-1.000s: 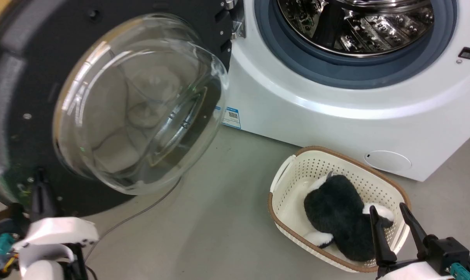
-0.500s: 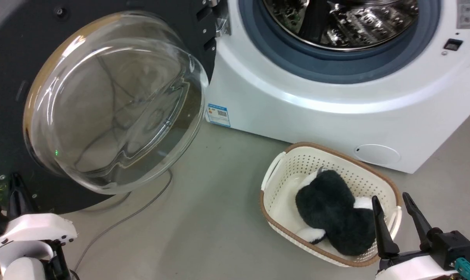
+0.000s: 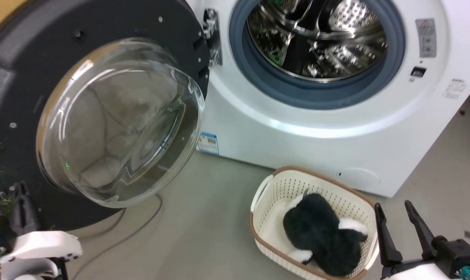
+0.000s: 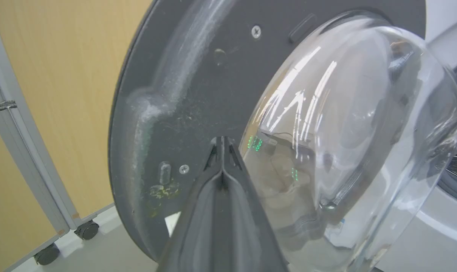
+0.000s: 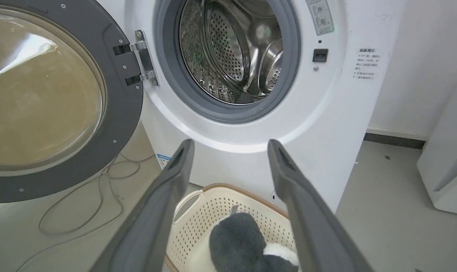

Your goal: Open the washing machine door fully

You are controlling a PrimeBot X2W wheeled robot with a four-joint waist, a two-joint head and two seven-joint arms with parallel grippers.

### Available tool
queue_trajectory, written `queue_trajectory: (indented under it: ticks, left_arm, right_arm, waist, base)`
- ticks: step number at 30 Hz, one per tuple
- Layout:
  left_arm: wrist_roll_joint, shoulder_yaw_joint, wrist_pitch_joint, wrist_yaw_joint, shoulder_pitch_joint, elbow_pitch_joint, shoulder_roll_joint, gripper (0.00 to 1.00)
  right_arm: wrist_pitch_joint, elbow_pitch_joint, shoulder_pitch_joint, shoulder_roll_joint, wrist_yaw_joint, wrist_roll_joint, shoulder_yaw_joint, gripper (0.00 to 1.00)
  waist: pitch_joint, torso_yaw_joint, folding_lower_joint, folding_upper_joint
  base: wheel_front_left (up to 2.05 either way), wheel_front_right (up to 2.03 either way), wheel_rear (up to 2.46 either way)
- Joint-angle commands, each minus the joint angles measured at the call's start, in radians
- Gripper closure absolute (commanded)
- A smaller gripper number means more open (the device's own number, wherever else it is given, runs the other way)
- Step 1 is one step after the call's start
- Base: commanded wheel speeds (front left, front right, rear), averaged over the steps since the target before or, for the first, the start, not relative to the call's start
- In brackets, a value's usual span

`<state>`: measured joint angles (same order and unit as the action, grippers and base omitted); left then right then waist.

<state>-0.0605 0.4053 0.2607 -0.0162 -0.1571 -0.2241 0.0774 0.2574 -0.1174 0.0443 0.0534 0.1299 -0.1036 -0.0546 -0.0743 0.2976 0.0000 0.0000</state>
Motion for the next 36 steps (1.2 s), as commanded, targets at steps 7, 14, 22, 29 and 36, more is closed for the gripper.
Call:
queue_trajectory:
  ticks: [7,14,22,29,36]
  left_arm:
    - [0.031,-0.089,0.001,-0.035,0.063,0.097,-0.015,1.0]
    - [0.028,-0.19,0.001,-0.057,0.099,0.137,-0.023,0.95]
    - [0.002,-0.265,0.001,-0.07,0.12,0.135,-0.026,0.0]
    - [-0.006,-0.305,0.001,-0.052,0.144,0.124,-0.027,0.0]
    - [-0.007,-0.337,0.001,-0.038,0.168,0.116,-0.027,0.0]
  right_arm:
    - [0.004,0.024,0.034,-0.003,0.001,-0.025,-0.007,0.0]
    - [0.004,0.053,0.04,-0.003,0.001,-0.028,-0.016,0.0]
    - [0.004,0.079,0.036,-0.003,0.001,-0.015,-0.018,0.0]
    - [0.004,0.102,0.044,-0.003,0.001,-0.005,-0.02,0.0]
    - [0.004,0.109,0.049,-0.003,0.001,-0.003,-0.014,0.0]
  waist:
    - [0.064,-0.025,0.0,0.0]
    - [0.08,-0.071,0.0,0.0]
    - [0.084,-0.156,0.0,0.0]
    - [0.083,-0.228,0.0,0.0]
    - [0.078,-0.274,0.0,0.0]
  base:
    - [0.0,0.0,0.0]
    - [0.0,0.0,0.0]
    - [0.0,0.0,0.0]
    - [0.0,0.0,0.0]
    - [0.0,0.0,0.0]
